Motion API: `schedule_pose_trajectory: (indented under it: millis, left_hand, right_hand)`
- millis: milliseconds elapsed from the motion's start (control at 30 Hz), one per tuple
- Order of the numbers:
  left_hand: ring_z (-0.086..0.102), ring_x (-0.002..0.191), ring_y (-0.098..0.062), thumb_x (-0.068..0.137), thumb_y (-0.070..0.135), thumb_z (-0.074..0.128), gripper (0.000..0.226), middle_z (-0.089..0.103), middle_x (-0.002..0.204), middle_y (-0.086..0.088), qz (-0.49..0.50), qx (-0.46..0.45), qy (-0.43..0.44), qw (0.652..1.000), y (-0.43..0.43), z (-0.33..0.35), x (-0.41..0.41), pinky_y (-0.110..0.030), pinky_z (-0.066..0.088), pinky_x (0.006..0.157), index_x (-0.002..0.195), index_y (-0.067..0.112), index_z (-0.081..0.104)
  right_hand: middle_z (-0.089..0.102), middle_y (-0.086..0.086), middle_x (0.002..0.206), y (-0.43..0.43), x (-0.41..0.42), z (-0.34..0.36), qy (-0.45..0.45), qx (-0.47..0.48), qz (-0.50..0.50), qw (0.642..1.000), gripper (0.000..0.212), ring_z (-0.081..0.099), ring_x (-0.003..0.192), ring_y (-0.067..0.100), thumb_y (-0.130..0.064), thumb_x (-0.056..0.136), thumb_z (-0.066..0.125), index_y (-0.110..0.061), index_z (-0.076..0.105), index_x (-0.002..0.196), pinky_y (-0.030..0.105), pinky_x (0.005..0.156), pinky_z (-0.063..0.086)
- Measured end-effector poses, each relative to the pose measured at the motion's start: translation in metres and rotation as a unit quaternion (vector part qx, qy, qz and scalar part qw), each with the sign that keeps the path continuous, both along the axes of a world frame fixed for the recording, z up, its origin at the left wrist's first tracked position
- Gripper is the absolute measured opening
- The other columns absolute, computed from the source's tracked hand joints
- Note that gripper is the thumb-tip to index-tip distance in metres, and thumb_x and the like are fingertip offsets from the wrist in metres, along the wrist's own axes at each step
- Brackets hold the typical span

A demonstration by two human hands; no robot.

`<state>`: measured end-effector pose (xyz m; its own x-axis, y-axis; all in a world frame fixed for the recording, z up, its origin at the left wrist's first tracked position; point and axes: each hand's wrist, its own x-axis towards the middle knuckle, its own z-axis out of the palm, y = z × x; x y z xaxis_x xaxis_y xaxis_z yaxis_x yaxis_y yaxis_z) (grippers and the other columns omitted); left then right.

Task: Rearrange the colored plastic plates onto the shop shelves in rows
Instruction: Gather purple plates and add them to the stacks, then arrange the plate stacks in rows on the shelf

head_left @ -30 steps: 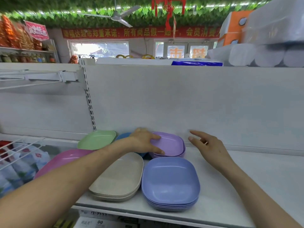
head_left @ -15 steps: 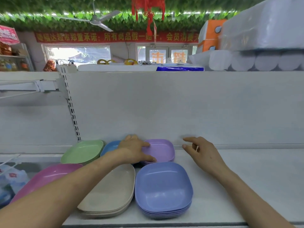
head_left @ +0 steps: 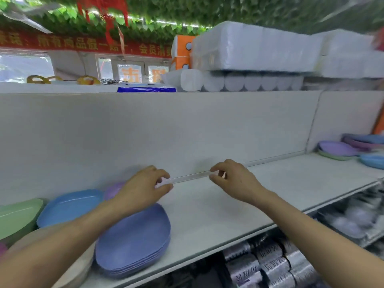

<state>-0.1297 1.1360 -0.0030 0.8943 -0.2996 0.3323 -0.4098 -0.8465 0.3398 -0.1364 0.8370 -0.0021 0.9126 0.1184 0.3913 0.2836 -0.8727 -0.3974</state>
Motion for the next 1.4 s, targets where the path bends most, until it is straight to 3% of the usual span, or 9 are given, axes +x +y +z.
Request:
schedule_pose_trajectory:
  millis: [167, 367, 567, 733, 933, 1167, 1400]
  left_hand:
    - [0.061, 0.089, -0.004, 0.095, 0.05, 0.063, 0.027, 0.057, 0.1, 0.015, -0.053, 0.018, -0.01, 0.998, -0.107, 0.013, 0.016, -0.035, 0.052, 0.09, 0.118, 0.036, 0.067]
    - [0.06, 0.095, -0.003, 0.097, 0.052, 0.057, 0.027, 0.056, 0.106, 0.017, -0.111, 0.036, -0.011, 0.993, -0.274, 0.018, 0.024, -0.031, 0.05, 0.09, 0.122, 0.041, 0.063]
    - [0.061, 0.094, -0.006, 0.096, 0.051, 0.061, 0.027, 0.057, 0.104, 0.016, -0.161, 0.02, -0.002, 0.987, -0.43, 0.009, 0.03, -0.032, 0.05, 0.087, 0.12, 0.038, 0.064]
    - [0.06, 0.096, -0.007, 0.096, 0.049, 0.061, 0.029, 0.058, 0.106, 0.016, -0.176, 0.018, 0.026, 0.984, -0.519, 0.003, 0.046, -0.029, 0.047, 0.084, 0.121, 0.037, 0.065]
    - [0.06, 0.096, -0.009, 0.095, 0.046, 0.062, 0.027, 0.056, 0.108, 0.013, -0.172, 0.024, 0.038, 0.984, -0.598, 0.003, 0.086, -0.036, 0.051, 0.093, 0.12, 0.037, 0.066]
    - [0.061, 0.097, -0.013, 0.097, 0.042, 0.062, 0.026, 0.058, 0.114, 0.005, -0.153, 0.024, 0.025, 0.988, -0.671, -0.001, 0.169, -0.035, 0.05, 0.094, 0.121, 0.033, 0.066]
    - [0.06, 0.103, -0.017, 0.096, 0.038, 0.062, 0.013, 0.057, 0.111, 0.001, -0.124, -0.003, 0.029, 0.992, -0.735, -0.008, 0.255, -0.031, 0.044, 0.082, 0.109, 0.036, 0.065]
  right_hand:
    - [0.057, -0.017, 0.106, -0.117, -0.026, 0.021, 0.013, -0.048, -0.047, 0.998, 0.037, 0.06, 0.094, 0.006, -0.058, 0.096, 0.055, -0.04, 0.063, 0.127, 0.034, 0.086, 0.052]
    - [0.058, -0.01, 0.115, -0.294, -0.064, 0.038, 0.04, -0.076, -0.113, 0.99, 0.058, 0.058, 0.097, 0.01, -0.054, 0.095, 0.06, -0.038, 0.044, 0.149, 0.035, 0.09, 0.051]
    - [0.063, -0.009, 0.106, -0.459, -0.105, 0.039, 0.045, -0.045, -0.168, 0.984, 0.056, 0.062, 0.088, 0.009, -0.045, 0.096, 0.065, -0.027, 0.05, 0.147, 0.031, 0.077, 0.047]
    - [0.066, -0.009, 0.098, -0.544, -0.109, 0.039, 0.055, -0.013, -0.199, 0.978, 0.053, 0.064, 0.088, 0.008, -0.041, 0.095, 0.066, -0.027, 0.053, 0.145, 0.034, 0.083, 0.053]
    - [0.064, -0.011, 0.101, -0.613, -0.075, 0.036, 0.038, -0.008, -0.2, 0.979, 0.046, 0.063, 0.09, 0.007, -0.04, 0.096, 0.064, -0.027, 0.058, 0.14, 0.033, 0.08, 0.052]
    - [0.063, -0.012, 0.107, -0.7, -0.002, 0.029, 0.033, -0.026, -0.196, 0.98, 0.038, 0.063, 0.092, 0.008, -0.044, 0.098, 0.063, -0.028, 0.063, 0.131, 0.036, 0.083, 0.054]
    - [0.065, -0.012, 0.102, -0.778, 0.085, 0.04, 0.028, -0.045, -0.196, 0.979, 0.027, 0.063, 0.089, 0.012, -0.037, 0.098, 0.064, -0.027, 0.068, 0.122, 0.039, 0.083, 0.053]
